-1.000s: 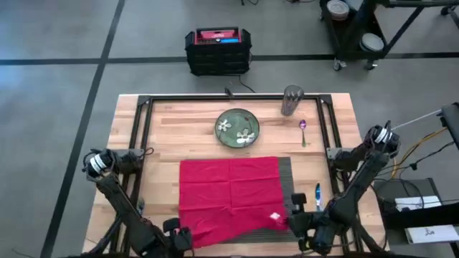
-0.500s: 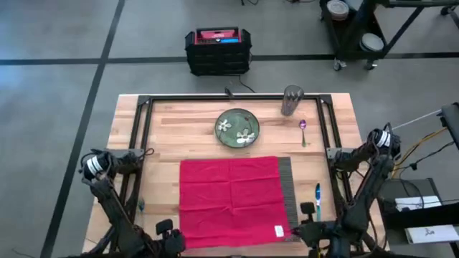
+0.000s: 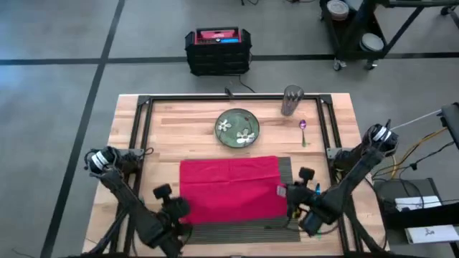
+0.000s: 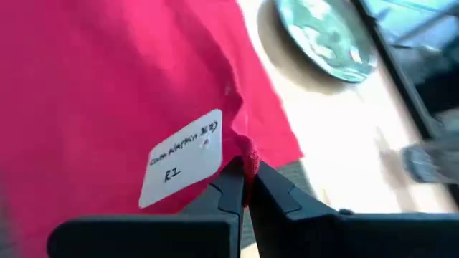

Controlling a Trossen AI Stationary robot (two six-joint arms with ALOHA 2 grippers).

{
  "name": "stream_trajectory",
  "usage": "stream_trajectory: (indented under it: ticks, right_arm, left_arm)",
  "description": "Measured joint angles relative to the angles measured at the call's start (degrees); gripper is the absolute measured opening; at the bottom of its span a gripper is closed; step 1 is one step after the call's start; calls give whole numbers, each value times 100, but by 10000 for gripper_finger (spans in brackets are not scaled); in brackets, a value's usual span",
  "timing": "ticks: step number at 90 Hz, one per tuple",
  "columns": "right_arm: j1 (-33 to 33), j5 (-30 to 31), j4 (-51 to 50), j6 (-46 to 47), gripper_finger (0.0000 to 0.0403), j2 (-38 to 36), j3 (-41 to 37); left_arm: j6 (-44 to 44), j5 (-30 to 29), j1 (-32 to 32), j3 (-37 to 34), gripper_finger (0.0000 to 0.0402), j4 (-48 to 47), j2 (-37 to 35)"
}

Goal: Set table place
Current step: Fold the red table napkin

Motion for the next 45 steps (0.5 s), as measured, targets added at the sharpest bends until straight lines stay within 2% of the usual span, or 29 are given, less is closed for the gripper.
stream_trajectory:
  ticks: [19,45]
  right_arm:
    - [-724,24,31,-398,0,0,-307]
    - [-1424,31,820,-800,0,20,-897]
  left_arm:
    - [625,-23,536,-649,0,5,-219]
    - [615,-96,885,-1572,0,289,-334]
